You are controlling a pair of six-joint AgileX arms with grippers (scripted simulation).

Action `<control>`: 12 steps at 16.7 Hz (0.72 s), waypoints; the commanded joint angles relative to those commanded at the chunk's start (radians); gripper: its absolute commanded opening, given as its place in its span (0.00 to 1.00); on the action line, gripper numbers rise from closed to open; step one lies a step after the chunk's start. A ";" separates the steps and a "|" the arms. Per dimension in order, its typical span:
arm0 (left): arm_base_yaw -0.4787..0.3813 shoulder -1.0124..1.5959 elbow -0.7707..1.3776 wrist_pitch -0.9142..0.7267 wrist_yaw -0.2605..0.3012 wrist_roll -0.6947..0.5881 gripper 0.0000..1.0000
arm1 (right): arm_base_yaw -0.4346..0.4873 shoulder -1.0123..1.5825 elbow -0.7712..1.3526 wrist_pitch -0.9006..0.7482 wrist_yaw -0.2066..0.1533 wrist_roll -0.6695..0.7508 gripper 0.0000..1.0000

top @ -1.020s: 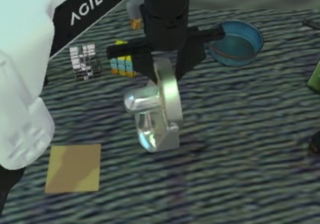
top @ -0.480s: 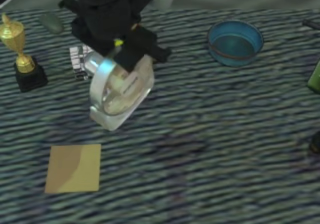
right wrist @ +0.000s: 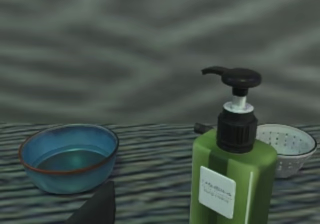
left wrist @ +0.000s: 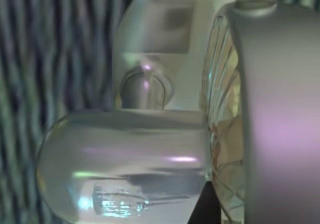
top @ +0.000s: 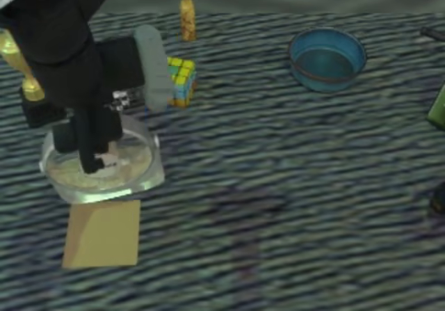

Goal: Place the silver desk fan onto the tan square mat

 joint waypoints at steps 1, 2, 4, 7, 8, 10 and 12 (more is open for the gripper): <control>0.013 -0.021 -0.045 0.004 0.001 0.069 0.00 | 0.000 0.000 0.000 0.000 0.000 0.000 1.00; 0.025 -0.038 -0.086 0.007 0.002 0.129 0.00 | 0.000 0.000 0.000 0.000 0.000 0.000 1.00; 0.042 -0.064 -0.149 0.010 0.003 0.217 0.00 | 0.000 0.000 0.000 0.000 0.000 0.000 1.00; 0.053 -0.078 -0.190 0.010 0.003 0.270 0.00 | 0.000 0.000 0.000 0.000 0.000 0.000 1.00; 0.053 -0.078 -0.190 0.010 0.003 0.270 0.00 | 0.000 0.000 0.000 0.000 0.000 0.000 1.00; 0.053 -0.078 -0.190 0.010 0.003 0.270 0.00 | 0.000 0.000 0.000 0.000 0.000 0.000 1.00; 0.048 -0.073 -0.191 0.014 0.002 0.271 0.00 | 0.000 0.000 0.000 0.000 0.000 0.000 1.00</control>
